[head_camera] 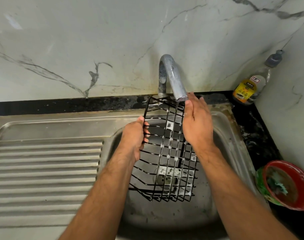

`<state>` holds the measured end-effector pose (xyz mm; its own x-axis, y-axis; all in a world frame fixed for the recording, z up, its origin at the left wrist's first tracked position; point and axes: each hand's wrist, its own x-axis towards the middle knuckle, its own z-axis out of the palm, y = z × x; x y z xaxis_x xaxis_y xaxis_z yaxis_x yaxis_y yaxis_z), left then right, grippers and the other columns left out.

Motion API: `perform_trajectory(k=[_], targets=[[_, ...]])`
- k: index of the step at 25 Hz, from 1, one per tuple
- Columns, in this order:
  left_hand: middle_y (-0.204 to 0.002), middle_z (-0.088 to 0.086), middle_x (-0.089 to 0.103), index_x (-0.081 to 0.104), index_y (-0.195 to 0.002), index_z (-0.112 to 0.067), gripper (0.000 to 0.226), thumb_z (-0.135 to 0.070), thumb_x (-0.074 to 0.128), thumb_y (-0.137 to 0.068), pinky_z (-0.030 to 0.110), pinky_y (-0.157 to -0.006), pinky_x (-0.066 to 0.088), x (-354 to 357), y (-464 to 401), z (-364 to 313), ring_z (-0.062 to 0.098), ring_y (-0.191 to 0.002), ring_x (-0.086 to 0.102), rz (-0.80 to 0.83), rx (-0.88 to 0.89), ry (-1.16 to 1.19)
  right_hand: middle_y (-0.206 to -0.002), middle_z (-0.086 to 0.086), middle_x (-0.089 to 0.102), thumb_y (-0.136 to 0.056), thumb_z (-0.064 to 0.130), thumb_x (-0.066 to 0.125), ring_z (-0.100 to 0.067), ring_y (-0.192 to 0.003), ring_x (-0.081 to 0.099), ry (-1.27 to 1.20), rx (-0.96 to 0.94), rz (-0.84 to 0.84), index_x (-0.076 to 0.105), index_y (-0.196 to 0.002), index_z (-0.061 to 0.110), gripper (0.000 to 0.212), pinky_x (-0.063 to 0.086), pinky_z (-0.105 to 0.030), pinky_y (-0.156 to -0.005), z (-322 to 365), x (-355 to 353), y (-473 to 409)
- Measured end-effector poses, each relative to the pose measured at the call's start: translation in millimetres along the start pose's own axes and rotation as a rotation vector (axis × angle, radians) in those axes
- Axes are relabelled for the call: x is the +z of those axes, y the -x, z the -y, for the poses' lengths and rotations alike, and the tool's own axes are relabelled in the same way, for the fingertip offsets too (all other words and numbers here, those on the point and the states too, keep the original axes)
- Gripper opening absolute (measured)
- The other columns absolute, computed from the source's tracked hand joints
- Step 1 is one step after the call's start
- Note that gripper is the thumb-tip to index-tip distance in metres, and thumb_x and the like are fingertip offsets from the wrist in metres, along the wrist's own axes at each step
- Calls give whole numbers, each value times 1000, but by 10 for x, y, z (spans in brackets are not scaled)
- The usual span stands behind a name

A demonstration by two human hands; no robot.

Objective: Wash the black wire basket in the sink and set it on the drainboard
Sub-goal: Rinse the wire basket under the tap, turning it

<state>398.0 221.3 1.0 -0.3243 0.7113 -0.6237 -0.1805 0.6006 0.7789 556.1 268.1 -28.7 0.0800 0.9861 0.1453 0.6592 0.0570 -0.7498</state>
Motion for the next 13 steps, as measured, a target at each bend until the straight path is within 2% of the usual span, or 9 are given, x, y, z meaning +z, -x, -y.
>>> perform_trajectory(k=[4, 9, 13], targets=[[-60, -5, 54, 62, -80, -18, 37, -34, 45, -109, 16, -35, 26, 64, 61, 46, 7, -47, 43, 6, 6, -19, -155, 6, 43, -109, 42, 27, -16, -148, 31, -150, 128, 42, 51, -144, 30, 45, 24, -47, -123, -184, -29, 45], [-60, -3, 60, 63, -81, -17, 39, -36, 44, -109, 16, -33, 23, 119, 80, 37, 9, -43, 47, 43, 15, -66, -150, 11, 49, -109, 40, 25, 2, -131, 35, -260, 223, 46, 53, -140, 38, 41, 26, -33, -116, -279, -43, 132], [-53, -6, 62, 64, -82, -17, 40, -38, 43, -109, 16, -34, 24, 139, 96, -12, 9, -42, 51, 59, 47, -87, -149, 8, 49, -110, 39, 24, -2, -131, 37, -289, 281, 39, 54, -139, 38, 42, 21, -27, -107, -259, -61, 103]])
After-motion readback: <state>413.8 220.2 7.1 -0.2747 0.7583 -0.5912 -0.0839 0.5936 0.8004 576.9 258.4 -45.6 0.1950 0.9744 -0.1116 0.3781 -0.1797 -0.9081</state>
